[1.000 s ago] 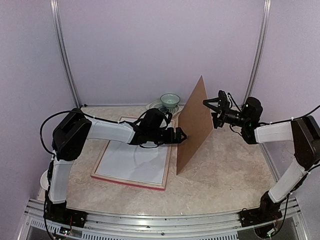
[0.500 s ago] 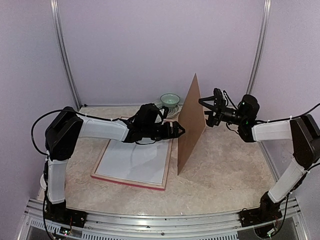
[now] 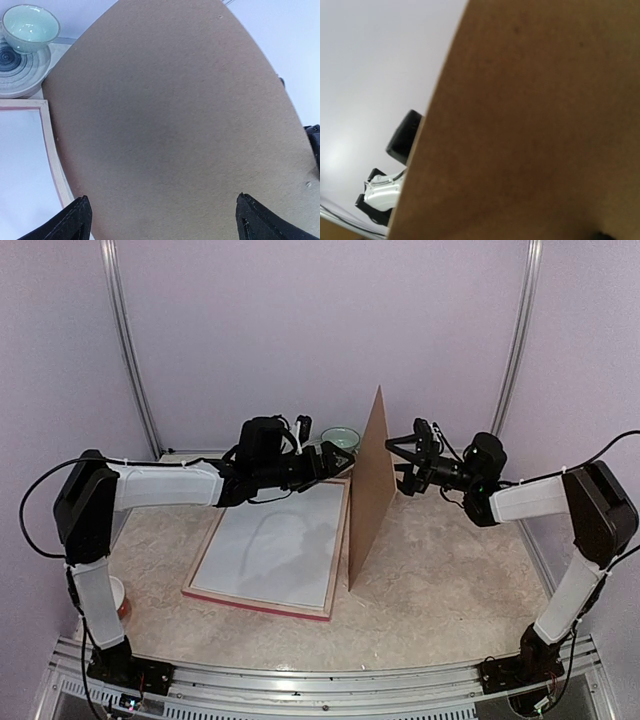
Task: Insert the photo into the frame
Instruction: Turn over the backboard at the center of the board.
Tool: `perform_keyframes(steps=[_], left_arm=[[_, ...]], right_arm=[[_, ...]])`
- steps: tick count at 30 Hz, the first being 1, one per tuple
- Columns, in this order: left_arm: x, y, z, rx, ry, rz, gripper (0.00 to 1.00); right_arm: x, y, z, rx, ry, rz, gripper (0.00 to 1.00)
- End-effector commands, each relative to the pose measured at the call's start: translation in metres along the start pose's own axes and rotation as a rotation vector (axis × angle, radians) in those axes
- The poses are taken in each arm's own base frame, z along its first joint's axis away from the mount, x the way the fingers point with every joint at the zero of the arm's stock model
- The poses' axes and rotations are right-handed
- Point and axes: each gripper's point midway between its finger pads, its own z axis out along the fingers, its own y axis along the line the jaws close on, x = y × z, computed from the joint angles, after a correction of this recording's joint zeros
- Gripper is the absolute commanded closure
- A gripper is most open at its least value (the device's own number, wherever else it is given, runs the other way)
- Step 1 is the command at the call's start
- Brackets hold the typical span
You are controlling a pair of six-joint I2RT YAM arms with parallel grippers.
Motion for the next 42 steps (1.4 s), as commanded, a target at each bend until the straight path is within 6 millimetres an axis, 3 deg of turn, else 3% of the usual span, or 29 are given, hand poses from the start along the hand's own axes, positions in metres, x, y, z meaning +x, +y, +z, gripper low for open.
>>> perform_keyframes(steps=[1,7,25,36,42], left_arm=[[-0.03,-0.04,-0.021,0.101,-0.068,-0.001,0.01],[-0.042,-0.058,-0.028,0.151,-0.084,-0.003,0.01],[-0.061,-0.08,-0.041,0.227,-0.121,-0.012,0.01],[-0.077,-0.089,-0.053,0.252,-0.145,-0.005,0.01],[-0.079,-0.088,-0.05,0.231,-0.121,0.014,0.01]], right_arm=[[0.006,0.012,0.017,-0.056,0.039,-0.032,0.01],[0.012,0.012,0.032,-0.087,0.066,-0.018,0.01],[0.025,0.006,0.049,-0.1,0.108,0.005,0.01],[0.037,-0.014,0.053,-0.072,0.13,0.04,0.01],[0.049,-0.033,0.056,-0.045,0.152,0.068,0.01]])
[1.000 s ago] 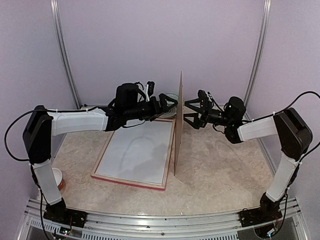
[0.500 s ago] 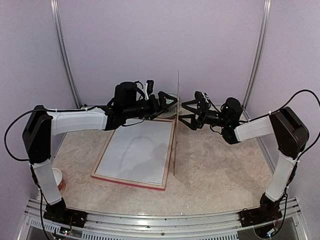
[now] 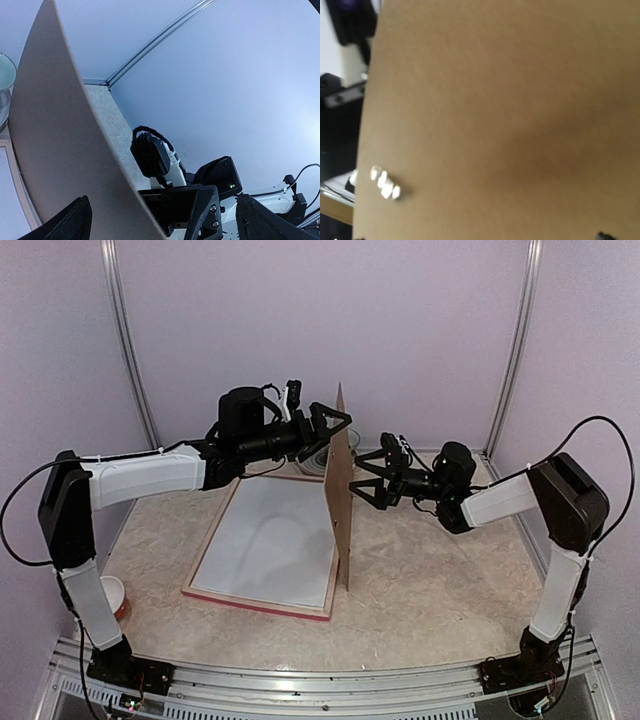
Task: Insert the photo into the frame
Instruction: Turn over the backboard at the center of the board.
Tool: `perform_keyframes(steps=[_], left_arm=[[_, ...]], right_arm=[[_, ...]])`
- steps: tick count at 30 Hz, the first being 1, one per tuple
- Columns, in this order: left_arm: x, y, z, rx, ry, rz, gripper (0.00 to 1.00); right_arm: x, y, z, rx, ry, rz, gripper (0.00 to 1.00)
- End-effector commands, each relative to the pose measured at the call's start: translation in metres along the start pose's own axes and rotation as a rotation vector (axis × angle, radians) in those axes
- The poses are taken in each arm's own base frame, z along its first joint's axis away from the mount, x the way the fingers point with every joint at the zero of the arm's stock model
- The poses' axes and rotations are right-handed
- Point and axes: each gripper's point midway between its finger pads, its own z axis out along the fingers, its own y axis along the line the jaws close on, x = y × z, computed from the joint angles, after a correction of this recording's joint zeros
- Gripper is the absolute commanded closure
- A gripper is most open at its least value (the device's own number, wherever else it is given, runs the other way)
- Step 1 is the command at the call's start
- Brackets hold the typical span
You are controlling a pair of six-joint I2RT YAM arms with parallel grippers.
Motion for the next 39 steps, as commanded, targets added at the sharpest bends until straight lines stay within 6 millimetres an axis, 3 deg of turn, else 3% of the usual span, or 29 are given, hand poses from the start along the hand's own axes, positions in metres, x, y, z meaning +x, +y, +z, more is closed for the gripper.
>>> perform_keyframes(steps=[1,9,16,25,34,39], left_arm=[[-0.017,-0.019,-0.006,0.026,-0.011,0.038,0.01],[-0.015,-0.006,-0.011,-0.01,0.007,0.038,0.01],[-0.006,0.023,-0.021,-0.087,0.037,0.011,0.02],[-0.019,0.035,-0.042,-0.119,0.01,0.011,0.07],[-0.017,0.048,-0.052,-0.145,0.017,-0.007,0.16],[-0.011,0.057,-0.055,-0.157,0.029,-0.02,0.21]], right_arm=[[0.014,-0.017,0.006,0.01,0.036,0.01,0.01],[0.034,-0.062,0.003,0.077,0.064,0.081,0.01],[0.053,-0.092,-0.005,0.125,0.079,0.125,0.01],[0.074,-0.132,-0.017,0.249,0.103,0.155,0.01],[0.085,-0.164,-0.027,0.37,0.119,0.171,0.01],[0.086,-0.17,-0.03,0.409,0.12,0.157,0.01]])
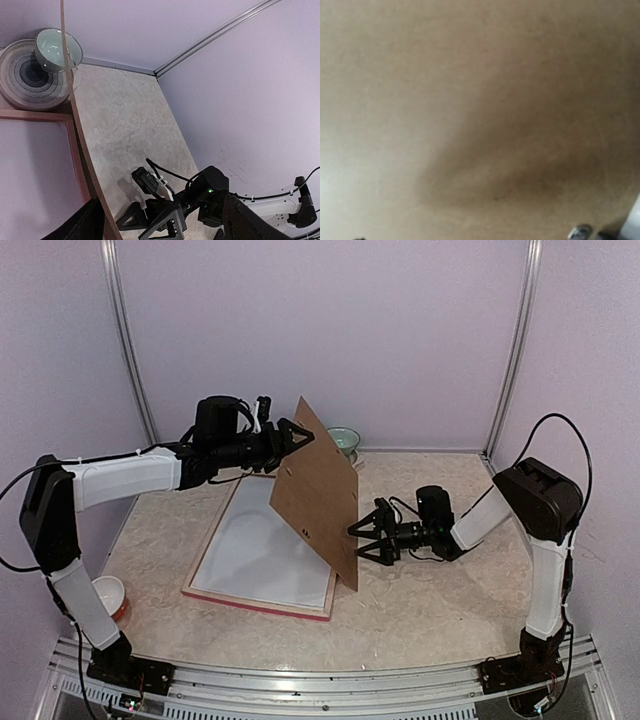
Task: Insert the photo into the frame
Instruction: Turn over the backboard at the center of the board.
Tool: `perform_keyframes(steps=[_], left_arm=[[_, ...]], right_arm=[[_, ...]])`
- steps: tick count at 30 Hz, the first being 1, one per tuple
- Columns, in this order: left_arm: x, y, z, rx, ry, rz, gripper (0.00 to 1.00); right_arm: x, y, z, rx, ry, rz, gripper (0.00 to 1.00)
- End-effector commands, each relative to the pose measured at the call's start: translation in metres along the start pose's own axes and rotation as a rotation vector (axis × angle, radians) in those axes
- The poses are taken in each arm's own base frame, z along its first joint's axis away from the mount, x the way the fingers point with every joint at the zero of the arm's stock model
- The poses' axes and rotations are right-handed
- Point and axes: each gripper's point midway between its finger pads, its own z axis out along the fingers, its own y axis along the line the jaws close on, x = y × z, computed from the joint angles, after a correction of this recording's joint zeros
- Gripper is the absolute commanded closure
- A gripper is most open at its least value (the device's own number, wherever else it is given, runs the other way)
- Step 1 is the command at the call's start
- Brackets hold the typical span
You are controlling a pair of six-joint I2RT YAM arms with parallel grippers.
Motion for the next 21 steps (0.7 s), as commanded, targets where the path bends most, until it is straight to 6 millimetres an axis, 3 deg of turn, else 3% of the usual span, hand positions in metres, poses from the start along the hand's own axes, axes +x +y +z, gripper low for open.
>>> perform_keyframes(steps=[1,6,15,21], left_arm=[[-0.002,-0.005,-0.011,0.03,-0.002,0.013,0.23],[0.0,0.008,-0.015,0.015,0.005,-0.005,0.35],[0.008,0.027,-0.023,-0.02,0.023,-0.02,0.37],[0.018,0.039,-0.026,-0.033,0.042,-0.031,0.46]], right_arm=[[0.006,-0.013,0.005,0.061,0.013,-0.022,0.01],[0.006,-0.016,0.004,0.087,0.013,-0.032,0.01],[0.014,-0.031,-0.002,0.157,0.023,-0.036,0.01],[0.018,-0.039,-0.006,0.199,0.022,-0.034,0.01]])
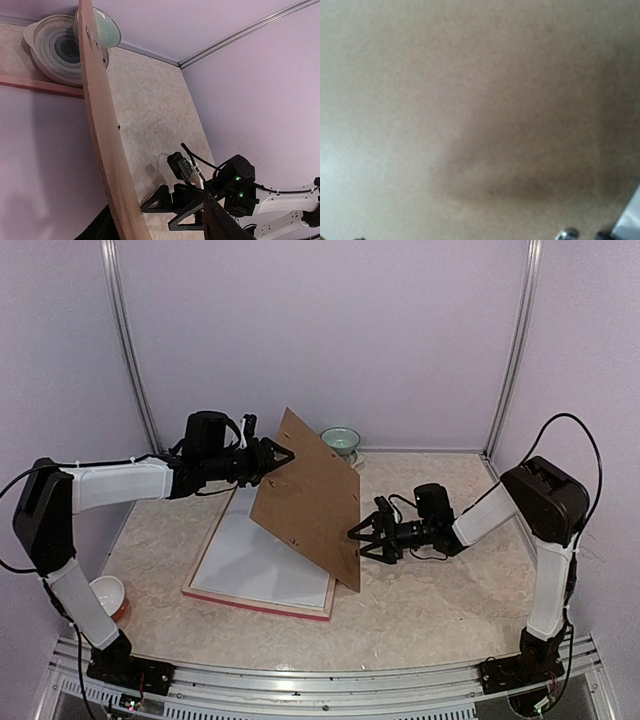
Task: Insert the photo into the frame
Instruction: Turn over the backboard at the center of the board.
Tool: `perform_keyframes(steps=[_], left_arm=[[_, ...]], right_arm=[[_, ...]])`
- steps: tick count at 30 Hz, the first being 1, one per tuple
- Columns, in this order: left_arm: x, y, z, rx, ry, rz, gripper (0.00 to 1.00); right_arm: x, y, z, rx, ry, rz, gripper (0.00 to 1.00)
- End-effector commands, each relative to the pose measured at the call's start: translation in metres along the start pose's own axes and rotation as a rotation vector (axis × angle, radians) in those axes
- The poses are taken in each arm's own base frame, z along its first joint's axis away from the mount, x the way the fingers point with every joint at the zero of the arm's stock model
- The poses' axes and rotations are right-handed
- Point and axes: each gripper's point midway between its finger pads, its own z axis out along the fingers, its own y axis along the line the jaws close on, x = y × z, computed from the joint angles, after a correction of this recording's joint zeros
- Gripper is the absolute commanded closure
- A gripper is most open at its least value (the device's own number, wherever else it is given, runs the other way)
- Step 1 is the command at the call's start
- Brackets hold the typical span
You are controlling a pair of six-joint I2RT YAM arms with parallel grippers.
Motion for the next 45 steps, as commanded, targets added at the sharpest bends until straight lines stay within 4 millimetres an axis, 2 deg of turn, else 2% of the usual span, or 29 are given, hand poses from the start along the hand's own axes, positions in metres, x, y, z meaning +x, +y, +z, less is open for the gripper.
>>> perform_keyframes(steps=[1,5,14,30,37,45], left_arm=[[0.004,-0.01,-0.01,0.043,0.008,0.022,0.46],[0.007,-0.006,-0.013,0.039,0.01,0.018,0.48],[0.019,0.007,-0.016,0.024,0.033,0.003,0.61],[0.053,0.035,-0.021,-0.006,0.102,-0.063,0.62],[0.062,0.046,-0.025,-0.018,0.118,-0.085,0.67],[0.072,0.056,-0.028,-0.03,0.132,-0.109,0.69]], right_arm=[[0.02,-0.033,-0.003,0.128,0.022,0.051,0.01],[0.021,-0.037,-0.007,0.142,0.016,0.061,0.01],[0.024,-0.043,-0.015,0.181,0.011,0.062,0.01],[0.028,-0.062,-0.029,0.282,0.009,0.047,0.01],[0.03,-0.071,-0.034,0.305,0.01,0.051,0.01],[0.032,-0.08,-0.042,0.322,0.004,0.068,0.01]])
